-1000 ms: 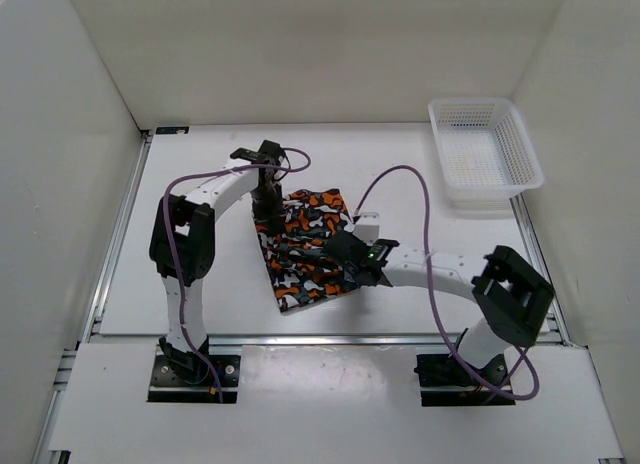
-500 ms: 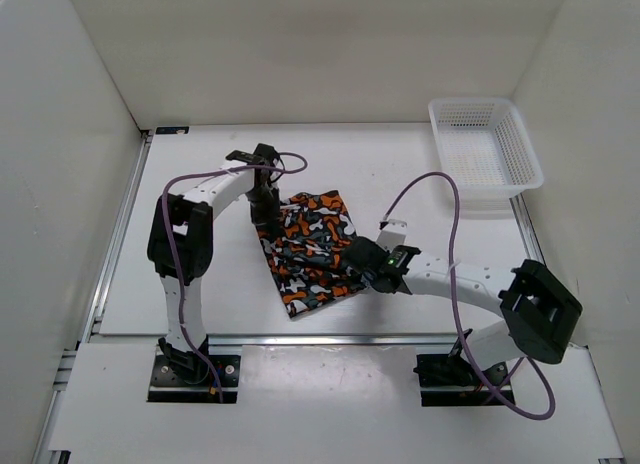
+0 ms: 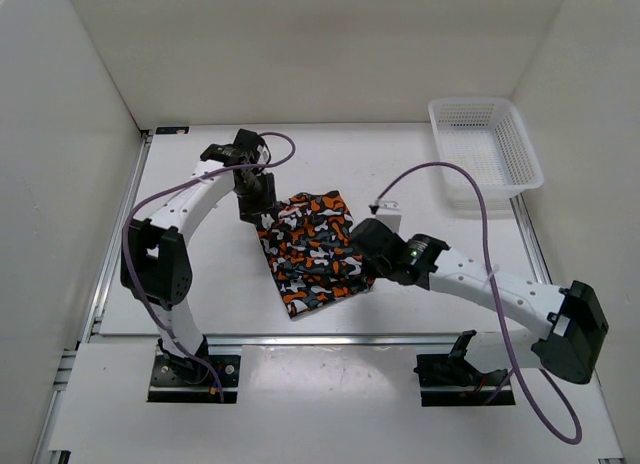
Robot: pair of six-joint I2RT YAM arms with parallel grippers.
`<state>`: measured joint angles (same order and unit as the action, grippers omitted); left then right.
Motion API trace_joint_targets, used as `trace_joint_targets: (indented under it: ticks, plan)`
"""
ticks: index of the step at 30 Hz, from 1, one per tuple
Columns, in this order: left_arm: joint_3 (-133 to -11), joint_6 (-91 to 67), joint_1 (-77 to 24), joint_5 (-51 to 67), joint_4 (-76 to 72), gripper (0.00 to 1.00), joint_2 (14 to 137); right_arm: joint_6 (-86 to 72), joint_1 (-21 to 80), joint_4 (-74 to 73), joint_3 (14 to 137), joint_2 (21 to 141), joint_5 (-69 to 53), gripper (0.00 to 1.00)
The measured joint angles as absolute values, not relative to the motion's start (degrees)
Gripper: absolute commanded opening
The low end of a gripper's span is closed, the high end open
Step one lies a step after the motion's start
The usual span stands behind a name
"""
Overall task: Fold and stack the shorts
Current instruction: Fold the shorts
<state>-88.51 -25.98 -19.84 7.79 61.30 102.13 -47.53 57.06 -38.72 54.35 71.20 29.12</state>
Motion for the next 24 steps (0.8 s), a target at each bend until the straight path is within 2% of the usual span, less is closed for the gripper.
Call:
trace_joint_targets:
  ticks: [1,3,7,12,17,21,24]
  plan:
    - [-88.51,-26.26,-19.86,8.08,60.97,0.23,101.80,-46.28,57.01,-38.59,56.80,72.82,28.42,0.12]
    - [-88.47,-26.46,-19.92,8.54,60.27,0.12,102.59,-43.97,56.80,-37.74,61.63,77.47,26.70,0.05]
    - [-88.42,-26.44,-19.99,9.02,58.22,0.10,108.64,-40.69,55.20,-31.86,65.60,87.55,20.84,0.03]
    - [-87.83,-26.59,-19.99,8.71,57.23,0.10,118.52,-39.99,50.11,-25.28,57.41,94.04,13.32,0.03]
    - [-90.45,-26.76,-19.99,8.78,58.89,0.10,120.86,-41.98,46.04,-19.27,54.52,96.44,8.51,0.03]
    - [-98.50,-26.59,-19.99,7.35,62.98,0.10,125.84,-45.32,44.27,-17.43,55.57,98.35,5.87,0.02]
    - [-109.89,-26.55,-19.99,5.28,65.65,0.10,132.25,-47.92,43.13,-17.12,60.40,102.59,4.51,0.02]
